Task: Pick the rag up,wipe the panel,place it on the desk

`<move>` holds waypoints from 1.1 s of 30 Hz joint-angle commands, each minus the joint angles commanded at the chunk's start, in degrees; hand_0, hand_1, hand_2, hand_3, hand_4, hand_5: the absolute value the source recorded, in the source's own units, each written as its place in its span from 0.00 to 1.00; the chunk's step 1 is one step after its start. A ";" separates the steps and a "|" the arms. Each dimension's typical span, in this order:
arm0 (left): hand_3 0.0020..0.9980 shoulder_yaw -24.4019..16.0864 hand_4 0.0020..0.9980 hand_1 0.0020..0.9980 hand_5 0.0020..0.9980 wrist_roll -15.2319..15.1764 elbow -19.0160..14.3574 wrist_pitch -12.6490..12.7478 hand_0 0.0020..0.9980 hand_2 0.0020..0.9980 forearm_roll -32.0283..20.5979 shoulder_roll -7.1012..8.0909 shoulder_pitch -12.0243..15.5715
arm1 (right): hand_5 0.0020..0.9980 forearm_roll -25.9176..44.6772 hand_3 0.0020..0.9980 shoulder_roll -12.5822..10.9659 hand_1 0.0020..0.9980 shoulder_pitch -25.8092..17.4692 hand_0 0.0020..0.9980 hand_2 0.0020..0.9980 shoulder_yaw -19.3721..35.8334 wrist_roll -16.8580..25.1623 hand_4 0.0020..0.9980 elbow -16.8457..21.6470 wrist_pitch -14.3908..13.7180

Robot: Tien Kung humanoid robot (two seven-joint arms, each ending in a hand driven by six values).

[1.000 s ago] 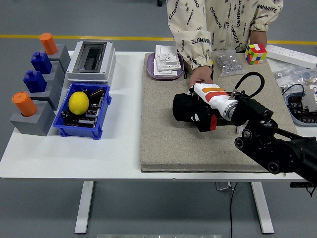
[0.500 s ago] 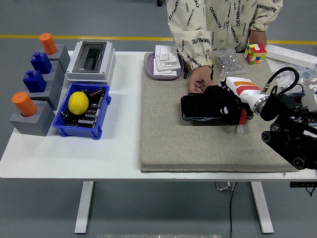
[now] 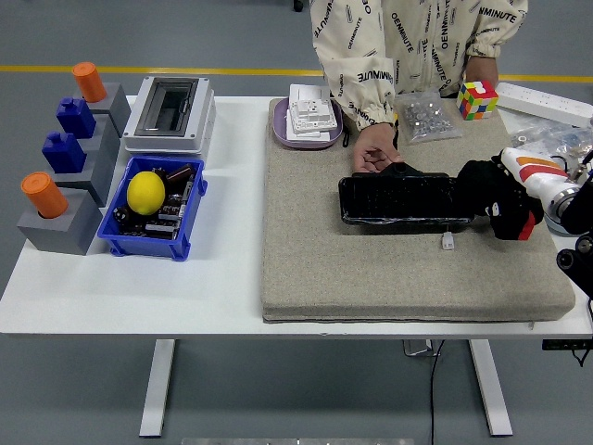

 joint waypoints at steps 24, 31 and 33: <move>0.57 0.27 0.59 0.69 0.47 0.07 0.00 -0.01 0.64 0.73 0.35 0.35 0.85 | 0.03 -0.50 0.42 -0.39 0.34 -3.69 0.27 0.42 4.68 -1.39 1.00 -0.04 0.94; 0.57 0.72 0.59 0.69 0.47 -0.08 0.00 -0.08 0.64 0.73 0.00 0.31 0.70 | 0.08 0.42 0.45 -0.65 0.36 -3.49 0.28 0.45 5.26 -2.06 1.00 0.46 3.70; 0.57 0.56 0.59 0.69 0.47 0.01 0.00 -0.04 0.64 0.73 0.18 0.35 0.78 | 0.33 0.55 0.50 -0.74 0.42 -3.49 0.36 0.50 5.46 -2.21 1.00 0.48 4.58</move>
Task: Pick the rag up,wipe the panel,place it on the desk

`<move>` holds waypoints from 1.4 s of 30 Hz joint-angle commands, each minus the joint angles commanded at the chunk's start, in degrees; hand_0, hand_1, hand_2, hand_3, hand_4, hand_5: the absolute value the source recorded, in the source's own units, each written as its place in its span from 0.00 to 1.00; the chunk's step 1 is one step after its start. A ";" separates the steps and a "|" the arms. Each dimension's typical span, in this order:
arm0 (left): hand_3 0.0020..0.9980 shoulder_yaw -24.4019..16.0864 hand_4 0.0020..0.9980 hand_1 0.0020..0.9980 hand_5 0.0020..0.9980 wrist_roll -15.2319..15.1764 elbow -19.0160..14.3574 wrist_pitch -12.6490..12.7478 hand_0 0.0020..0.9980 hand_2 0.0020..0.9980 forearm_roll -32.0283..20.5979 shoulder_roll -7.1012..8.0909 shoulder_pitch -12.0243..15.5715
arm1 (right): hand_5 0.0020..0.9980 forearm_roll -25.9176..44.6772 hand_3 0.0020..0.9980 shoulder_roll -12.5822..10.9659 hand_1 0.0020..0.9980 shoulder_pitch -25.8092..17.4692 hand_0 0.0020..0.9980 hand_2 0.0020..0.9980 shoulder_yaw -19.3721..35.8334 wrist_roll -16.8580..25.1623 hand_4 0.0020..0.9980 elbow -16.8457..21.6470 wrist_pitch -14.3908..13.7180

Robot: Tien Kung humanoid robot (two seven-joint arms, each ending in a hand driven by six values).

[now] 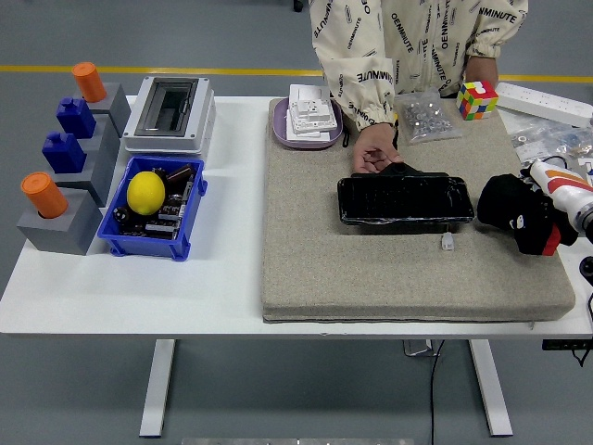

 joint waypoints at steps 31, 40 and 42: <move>0.57 -0.54 0.59 0.69 0.47 -0.04 0.00 0.01 0.64 0.73 0.13 -0.28 -0.18 | 0.48 -1.23 0.70 -2.25 0.63 -1.04 0.63 0.73 5.79 -1.00 1.00 2.60 3.75; 0.56 -0.44 0.59 0.69 0.47 -0.10 0.00 -0.02 0.64 0.73 0.02 -0.39 -0.35 | 0.49 -1.18 0.72 -1.41 0.64 -3.86 0.64 0.73 11.88 0.08 1.00 5.63 1.84; 0.57 -0.49 0.59 0.69 0.47 -0.07 0.00 0.00 0.64 0.73 0.07 -0.41 -0.40 | 0.51 -0.35 0.73 -1.01 0.64 -4.75 0.65 0.74 14.15 1.38 1.00 6.92 0.05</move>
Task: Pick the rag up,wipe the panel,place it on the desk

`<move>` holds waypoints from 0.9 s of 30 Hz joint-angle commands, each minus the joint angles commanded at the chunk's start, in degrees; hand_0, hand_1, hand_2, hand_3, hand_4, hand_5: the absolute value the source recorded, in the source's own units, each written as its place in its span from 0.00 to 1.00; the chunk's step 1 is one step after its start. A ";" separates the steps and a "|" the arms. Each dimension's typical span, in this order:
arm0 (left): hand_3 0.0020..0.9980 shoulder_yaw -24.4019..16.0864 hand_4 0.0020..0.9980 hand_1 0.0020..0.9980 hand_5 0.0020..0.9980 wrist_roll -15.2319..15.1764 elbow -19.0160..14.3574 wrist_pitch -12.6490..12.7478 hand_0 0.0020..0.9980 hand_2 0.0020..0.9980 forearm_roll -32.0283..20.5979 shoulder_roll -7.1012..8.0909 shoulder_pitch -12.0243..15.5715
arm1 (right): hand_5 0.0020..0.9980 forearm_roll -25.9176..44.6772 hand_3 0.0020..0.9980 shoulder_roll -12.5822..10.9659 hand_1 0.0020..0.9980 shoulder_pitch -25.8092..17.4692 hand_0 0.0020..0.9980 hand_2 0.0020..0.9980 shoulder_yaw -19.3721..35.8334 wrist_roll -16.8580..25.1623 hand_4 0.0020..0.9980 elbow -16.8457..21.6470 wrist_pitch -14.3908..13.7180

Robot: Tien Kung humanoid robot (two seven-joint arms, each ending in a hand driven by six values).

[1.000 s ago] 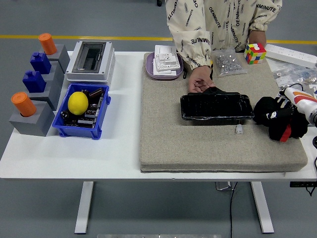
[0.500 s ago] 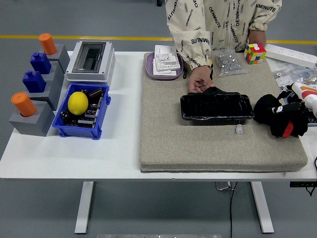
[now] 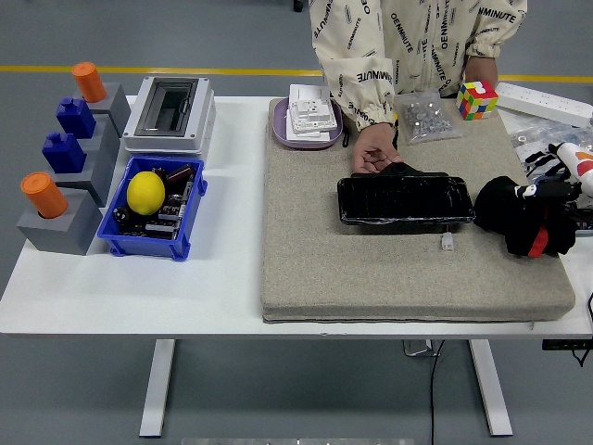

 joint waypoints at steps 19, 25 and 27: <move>0.57 0.37 0.59 0.69 0.47 0.05 0.00 -0.01 0.64 0.73 -0.11 -0.19 -0.11 | 0.53 32.85 0.75 5.41 0.71 -9.31 0.75 0.79 18.57 20.89 1.00 9.12 -6.38; 0.57 0.64 0.59 0.69 0.47 0.01 0.00 -0.04 0.64 0.73 -0.11 -0.12 -0.17 | 0.55 47.37 0.77 6.99 0.71 -10.69 0.75 0.80 21.17 22.32 1.00 10.42 -0.90; 0.57 0.83 0.59 0.69 0.47 0.00 0.00 -0.07 0.64 0.73 -0.18 -0.09 -0.22 | 0.55 52.21 0.77 7.20 0.71 -10.93 0.75 0.80 21.90 22.34 1.00 10.34 0.19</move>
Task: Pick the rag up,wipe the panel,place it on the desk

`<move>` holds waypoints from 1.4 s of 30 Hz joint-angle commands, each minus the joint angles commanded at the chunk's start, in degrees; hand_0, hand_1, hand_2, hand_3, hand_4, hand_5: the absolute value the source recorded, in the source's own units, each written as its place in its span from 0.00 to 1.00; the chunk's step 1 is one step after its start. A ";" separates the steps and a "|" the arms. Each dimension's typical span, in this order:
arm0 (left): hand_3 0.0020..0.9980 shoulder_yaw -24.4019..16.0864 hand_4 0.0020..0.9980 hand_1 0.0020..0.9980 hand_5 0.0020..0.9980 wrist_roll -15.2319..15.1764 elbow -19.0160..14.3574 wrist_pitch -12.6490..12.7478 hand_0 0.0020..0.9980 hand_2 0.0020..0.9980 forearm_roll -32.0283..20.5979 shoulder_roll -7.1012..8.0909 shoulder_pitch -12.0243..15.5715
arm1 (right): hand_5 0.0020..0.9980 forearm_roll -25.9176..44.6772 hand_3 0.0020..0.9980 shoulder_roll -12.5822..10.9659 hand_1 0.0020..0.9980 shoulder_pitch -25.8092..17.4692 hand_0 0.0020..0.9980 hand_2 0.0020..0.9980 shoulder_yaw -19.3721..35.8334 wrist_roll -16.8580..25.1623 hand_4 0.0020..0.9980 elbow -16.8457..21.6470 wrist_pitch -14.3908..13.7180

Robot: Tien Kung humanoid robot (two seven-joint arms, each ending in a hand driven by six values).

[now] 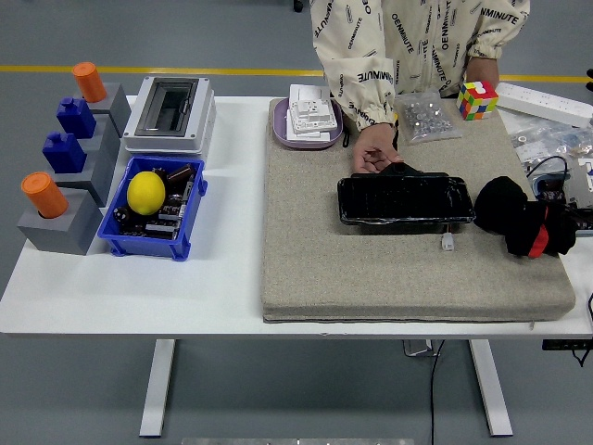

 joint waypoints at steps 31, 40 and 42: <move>0.56 -0.48 0.59 0.69 0.47 -0.03 0.00 0.00 0.64 0.73 0.37 -0.21 -0.33 | 0.59 17.75 0.77 -0.39 0.70 0.11 0.75 0.79 2.27 -0.04 1.00 -1.67 1.43; 0.56 -0.68 0.59 0.69 0.47 0.03 0.00 0.03 0.64 0.73 0.38 -0.38 -0.28 | 0.60 18.15 0.77 -0.45 0.70 0.12 0.75 0.79 1.98 0.06 1.00 -1.71 1.43; 0.56 -0.74 0.59 0.69 0.47 0.03 0.00 0.04 0.64 0.73 0.38 -0.40 -0.28 | 0.60 18.27 0.77 -0.41 0.70 0.17 0.75 0.79 1.96 0.06 1.00 -1.69 1.47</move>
